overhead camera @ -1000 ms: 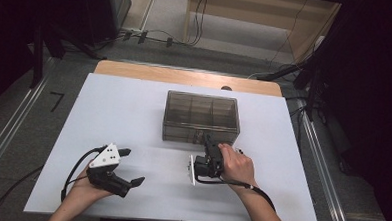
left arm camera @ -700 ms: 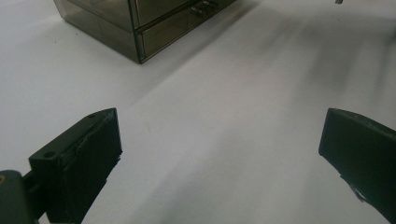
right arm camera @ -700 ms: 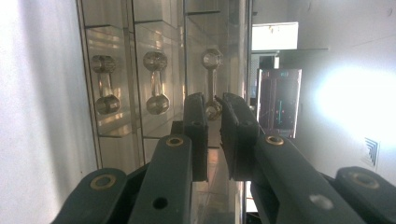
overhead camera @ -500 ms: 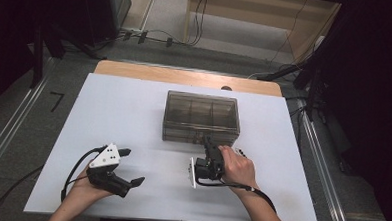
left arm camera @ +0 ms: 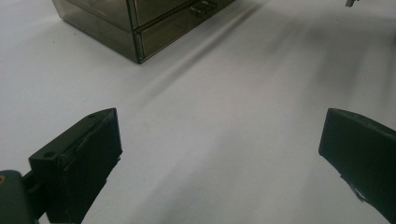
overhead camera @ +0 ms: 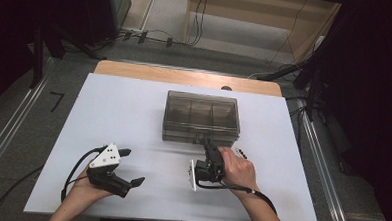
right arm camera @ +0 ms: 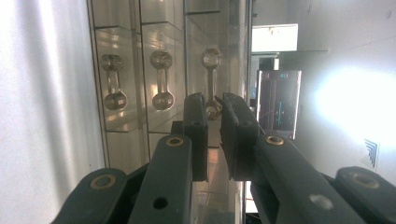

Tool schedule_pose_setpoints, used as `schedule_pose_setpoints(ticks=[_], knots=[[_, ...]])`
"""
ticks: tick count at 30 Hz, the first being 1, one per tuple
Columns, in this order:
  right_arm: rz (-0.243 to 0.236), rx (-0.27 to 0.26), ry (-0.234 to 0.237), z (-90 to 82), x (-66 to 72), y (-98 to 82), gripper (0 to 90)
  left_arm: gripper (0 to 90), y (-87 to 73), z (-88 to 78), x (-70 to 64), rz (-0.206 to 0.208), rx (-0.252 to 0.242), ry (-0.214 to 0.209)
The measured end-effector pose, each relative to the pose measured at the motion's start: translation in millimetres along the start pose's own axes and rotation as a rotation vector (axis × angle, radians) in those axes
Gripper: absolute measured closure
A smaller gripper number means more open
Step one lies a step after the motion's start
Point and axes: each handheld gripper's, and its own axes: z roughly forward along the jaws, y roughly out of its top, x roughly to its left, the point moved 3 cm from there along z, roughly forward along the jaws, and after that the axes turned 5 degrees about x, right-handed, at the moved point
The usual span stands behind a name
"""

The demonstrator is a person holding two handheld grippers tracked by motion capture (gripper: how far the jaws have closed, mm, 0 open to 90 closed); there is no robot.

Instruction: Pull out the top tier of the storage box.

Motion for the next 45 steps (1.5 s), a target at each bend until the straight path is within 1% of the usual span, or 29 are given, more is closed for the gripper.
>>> schedule_pose_setpoints(ticks=[3, 4, 7, 11, 14, 18, 20, 21, 25, 26, 27, 28, 29, 30, 33, 36, 37, 39, 41, 42, 43, 45], knots=[[-0.002, -0.002, 0.002, -1.6, 0.5, -0.2, 78.5, 0.0, -0.1, -0.1, 0.2, 0.000, 0.001, 0.001], [0.007, 0.002, 0.004, -2.5, 1.4, -0.5, 78.6, 0.0, -0.1, -0.1, 0.2, 0.000, 0.001, 0.000], [-0.005, -0.005, -0.001, -3.1, 0.9, -0.2, 78.5, 0.0, -0.1, 0.0, 0.1, -0.001, 0.001, 0.000], [-0.006, -0.005, 0.000, -3.8, 0.8, -0.2, 78.5, 0.0, 0.0, -0.5, 0.1, -0.001, 0.002, 0.001], [-0.014, 0.001, 0.005, -4.9, 0.0, 0.2, 78.6, 0.0, 0.5, -1.5, 0.4, -0.006, -0.007, 0.002], [0.003, 0.016, 0.013, -6.3, 1.4, 1.5, 78.6, 0.0, 0.4, -2.4, 1.1, -0.006, -0.006, 0.002], [-0.014, 0.004, 0.009, -5.5, -0.1, 2.9, 78.6, 0.0, 0.5, -2.8, 1.3, -0.004, -0.004, 0.002], [-0.016, 0.009, 0.012, -6.4, 0.3, 3.1, 78.6, 0.0, 0.4, -2.8, 1.3, -0.004, -0.003, 0.002], [-0.021, 0.003, 0.014, -8.8, 0.5, 2.9, 78.6, 0.0, 0.3, -2.4, 1.3, -0.005, -0.003, 0.003], [-0.030, 0.001, 0.015, -9.1, 0.1, 2.9, 78.6, 0.0, 0.4, -2.4, 1.0, -0.007, -0.004, 0.002], [-0.027, -0.004, 0.011, -9.3, 0.4, 2.8, 78.6, 0.0, 0.4, -2.5, 0.8, -0.007, -0.004, 0.004], [-0.023, 0.005, 0.016, -10.5, 0.9, 2.4, 78.6, 0.0, 0.5, -2.5, 0.7, -0.007, -0.005, 0.003], [-0.028, -0.004, 0.013, -10.4, 0.5, 2.4, 78.6, 0.0, 0.5, -2.5, 0.7, -0.007, -0.005, 0.003], [-0.031, -0.002, 0.013, -11.1, 0.4, 1.8, 78.6, 0.0, 0.5, -2.4, 0.7, -0.007, -0.006, 0.003], [-0.018, -0.003, 0.012, -13.0, 1.5, 0.8, 78.6, 0.0, 0.4, -2.0, 0.6, -0.007, -0.006, 0.002], [-0.016, -0.003, 0.013, -15.0, 2.0, 0.2, 78.6, 0.0, 0.5, -1.6, 0.4, -0.007, -0.007, 0.002], [-0.026, -0.010, 0.012, -15.3, 1.4, 0.3, 78.6, 0.0, 0.5, -1.5, 0.3, -0.006, -0.007, 0.002], [-0.020, -0.006, 0.012, -16.8, 2.2, -0.1, 78.6, 0.0, 0.5, -1.6, 0.1, -0.007, -0.007, 0.002], [-0.024, -0.008, 0.014, -18.1, 2.0, -0.4, 78.6, 0.0, 0.5, -1.6, 0.2, -0.007, -0.007, 0.002], [-0.021, -0.006, 0.014, -18.8, 2.4, -0.6, 78.6, 0.0, 0.4, -1.6, 0.3, -0.007, -0.007, 0.002], [-0.007, 0.001, 0.020, -19.9, 3.7, -1.1, 78.6, 0.0, 0.5, -1.6, 0.3, -0.008, -0.007, 0.002], [-0.022, -0.011, 0.015, -20.3, 2.4, -1.1, 78.5, 0.0, 0.5, -1.5, 0.2, -0.007, -0.008, 0.001]])
